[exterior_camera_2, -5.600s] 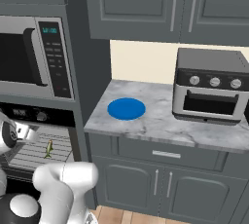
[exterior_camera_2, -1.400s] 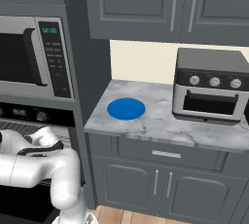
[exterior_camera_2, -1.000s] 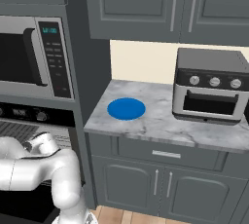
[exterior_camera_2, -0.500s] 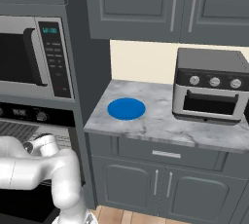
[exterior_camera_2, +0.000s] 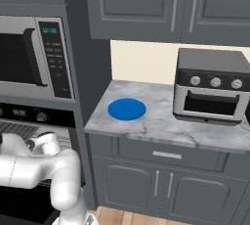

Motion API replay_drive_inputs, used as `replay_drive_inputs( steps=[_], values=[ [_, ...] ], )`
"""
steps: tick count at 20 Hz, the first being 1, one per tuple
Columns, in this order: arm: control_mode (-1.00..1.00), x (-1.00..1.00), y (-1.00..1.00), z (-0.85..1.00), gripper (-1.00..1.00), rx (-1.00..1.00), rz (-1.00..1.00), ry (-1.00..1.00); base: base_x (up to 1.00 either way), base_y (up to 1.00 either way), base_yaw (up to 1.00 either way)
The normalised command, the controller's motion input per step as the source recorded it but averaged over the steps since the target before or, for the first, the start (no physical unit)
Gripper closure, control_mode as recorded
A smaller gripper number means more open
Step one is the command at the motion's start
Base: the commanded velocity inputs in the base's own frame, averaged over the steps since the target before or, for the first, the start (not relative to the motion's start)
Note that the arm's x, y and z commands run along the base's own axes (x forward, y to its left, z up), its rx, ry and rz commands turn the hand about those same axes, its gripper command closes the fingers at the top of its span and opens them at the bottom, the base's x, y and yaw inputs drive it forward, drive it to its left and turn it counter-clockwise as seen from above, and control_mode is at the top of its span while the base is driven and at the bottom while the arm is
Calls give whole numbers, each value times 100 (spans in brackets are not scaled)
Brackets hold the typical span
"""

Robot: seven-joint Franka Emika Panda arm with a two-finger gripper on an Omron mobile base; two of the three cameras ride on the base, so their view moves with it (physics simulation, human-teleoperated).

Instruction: Take the fish from the oven and place it on the plate on the counter.

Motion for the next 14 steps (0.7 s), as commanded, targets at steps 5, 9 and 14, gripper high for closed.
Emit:
replay_drive_inputs(
  steps=[5,9,14],
  values=[
    [-100,25,13,1,-100,0,0,1,0,0,0],
    [-100,26,20,-5,-100,4,0,8,0,0,0],
    [-100,22,15,-5,-100,4,0,3,0,0,0]
  ],
)
